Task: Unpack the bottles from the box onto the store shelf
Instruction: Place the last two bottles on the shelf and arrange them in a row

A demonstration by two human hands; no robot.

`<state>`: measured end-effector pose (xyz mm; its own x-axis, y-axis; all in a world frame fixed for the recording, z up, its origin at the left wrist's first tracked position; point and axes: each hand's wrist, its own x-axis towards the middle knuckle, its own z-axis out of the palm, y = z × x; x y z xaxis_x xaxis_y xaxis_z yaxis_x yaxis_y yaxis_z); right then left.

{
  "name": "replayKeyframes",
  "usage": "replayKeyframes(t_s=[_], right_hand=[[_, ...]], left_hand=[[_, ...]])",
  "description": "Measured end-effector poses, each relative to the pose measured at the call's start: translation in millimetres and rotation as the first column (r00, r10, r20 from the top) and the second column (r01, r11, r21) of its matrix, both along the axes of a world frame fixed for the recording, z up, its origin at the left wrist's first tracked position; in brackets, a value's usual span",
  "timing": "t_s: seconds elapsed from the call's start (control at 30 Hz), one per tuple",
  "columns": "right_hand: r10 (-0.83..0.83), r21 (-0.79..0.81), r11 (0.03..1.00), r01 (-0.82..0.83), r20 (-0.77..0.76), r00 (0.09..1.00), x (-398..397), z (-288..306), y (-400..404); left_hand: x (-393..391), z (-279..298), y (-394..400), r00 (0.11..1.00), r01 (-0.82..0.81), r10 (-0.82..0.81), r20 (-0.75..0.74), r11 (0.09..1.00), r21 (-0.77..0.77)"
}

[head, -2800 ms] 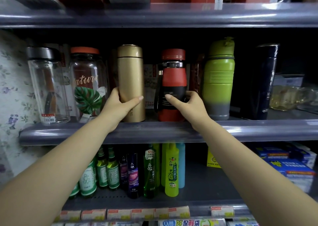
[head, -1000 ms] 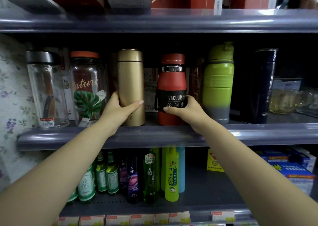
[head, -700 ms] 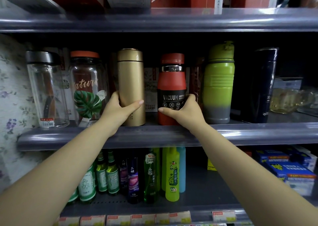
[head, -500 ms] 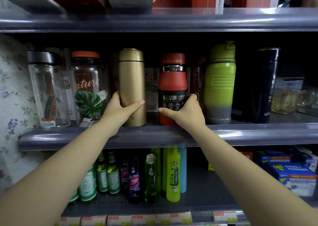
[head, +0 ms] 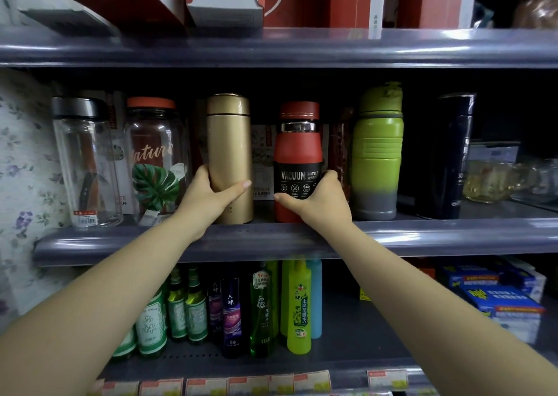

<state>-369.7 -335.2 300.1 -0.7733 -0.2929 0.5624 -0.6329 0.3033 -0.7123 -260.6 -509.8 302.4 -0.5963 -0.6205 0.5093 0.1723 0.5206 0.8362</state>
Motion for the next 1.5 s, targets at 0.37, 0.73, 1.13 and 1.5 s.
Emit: replayKeyframes(t_s=[0.37, 0.73, 1.13, 1.5], right_hand=[[0.19, -0.193, 0.959, -0.209, -0.114, 0.975, 6.6, 4.3, 58.3], [-0.125, -0.309, 0.951, 0.002, -0.379, 0.917, -37.2, 7.0, 145.3], [-0.246, -0.166, 0.959, 0.232, -0.067, 0.967, -106.3, 7.3, 180.5], [-0.164, -0.123, 0.98, 0.159, -0.031, 0.986, -130.2, -3.3, 177.8]], left_hand=[[23.0, 11.1, 35.5, 0.937, -0.343, 0.341, -0.075, 0.861, -0.376], [-40.2, 19.4, 161.6, 0.937, 0.044, -0.221, -0.272, 0.844, -0.534], [-131.8, 8.8, 213.7, 0.993, -0.048, 0.003, -0.114, 0.921, -0.387], [-148.7, 2.4, 203.1, 0.999, -0.034, 0.037, 0.009, 0.981, -0.191]])
